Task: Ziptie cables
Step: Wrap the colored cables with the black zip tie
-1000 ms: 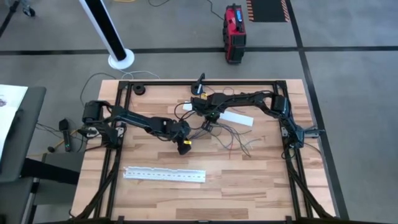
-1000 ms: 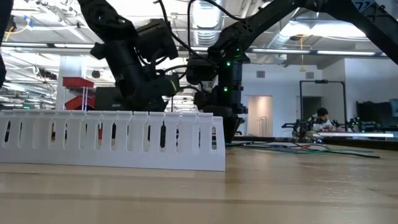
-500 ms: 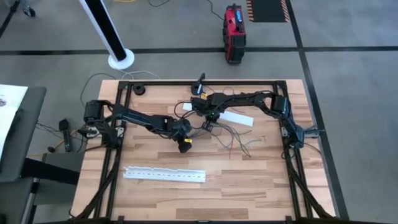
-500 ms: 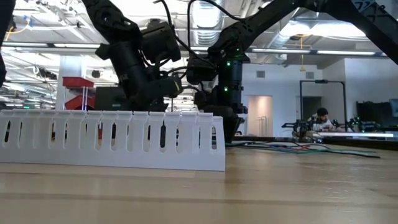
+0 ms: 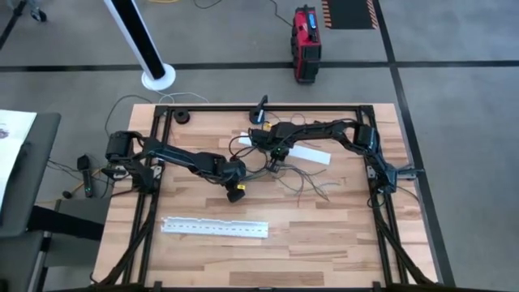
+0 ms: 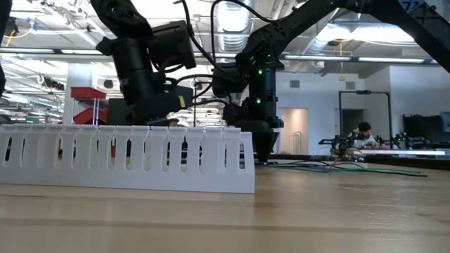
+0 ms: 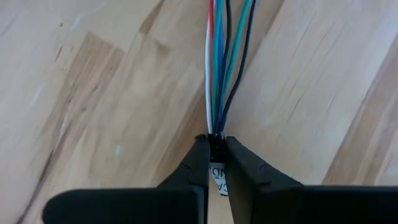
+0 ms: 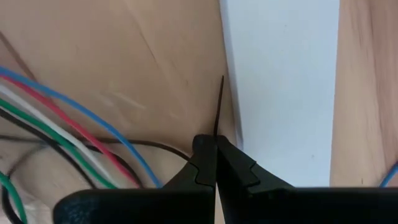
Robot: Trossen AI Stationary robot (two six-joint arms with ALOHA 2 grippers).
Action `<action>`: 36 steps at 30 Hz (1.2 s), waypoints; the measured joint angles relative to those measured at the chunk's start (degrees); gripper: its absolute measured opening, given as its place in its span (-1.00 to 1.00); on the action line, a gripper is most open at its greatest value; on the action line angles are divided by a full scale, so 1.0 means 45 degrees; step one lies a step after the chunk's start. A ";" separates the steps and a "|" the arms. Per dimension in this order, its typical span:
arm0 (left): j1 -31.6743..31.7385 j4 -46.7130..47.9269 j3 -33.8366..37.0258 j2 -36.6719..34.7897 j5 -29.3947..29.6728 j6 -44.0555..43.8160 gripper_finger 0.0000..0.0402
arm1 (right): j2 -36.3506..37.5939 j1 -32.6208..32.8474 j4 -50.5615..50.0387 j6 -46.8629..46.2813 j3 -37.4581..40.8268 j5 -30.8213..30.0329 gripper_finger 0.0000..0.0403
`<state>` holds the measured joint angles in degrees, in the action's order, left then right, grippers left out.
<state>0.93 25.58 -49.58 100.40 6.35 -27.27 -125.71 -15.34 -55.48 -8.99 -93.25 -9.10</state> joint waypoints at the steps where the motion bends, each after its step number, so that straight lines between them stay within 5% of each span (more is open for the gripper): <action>1: -0.0046 0.0249 0.0000 -0.0005 0.0107 -0.0037 -0.92 | 0.0000 0.0001 -0.0044 0.0000 0.0000 0.0000 -1.00; 36: -0.0345 0.1986 -0.0010 -0.0223 0.1408 -0.0062 -0.87 | -0.0010 -0.0014 -0.2632 -0.0811 0.0398 -0.0733 -1.00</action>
<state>-0.62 34.52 -49.63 99.39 12.69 -27.54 -125.75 -15.40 -67.33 -12.64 -91.46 -12.40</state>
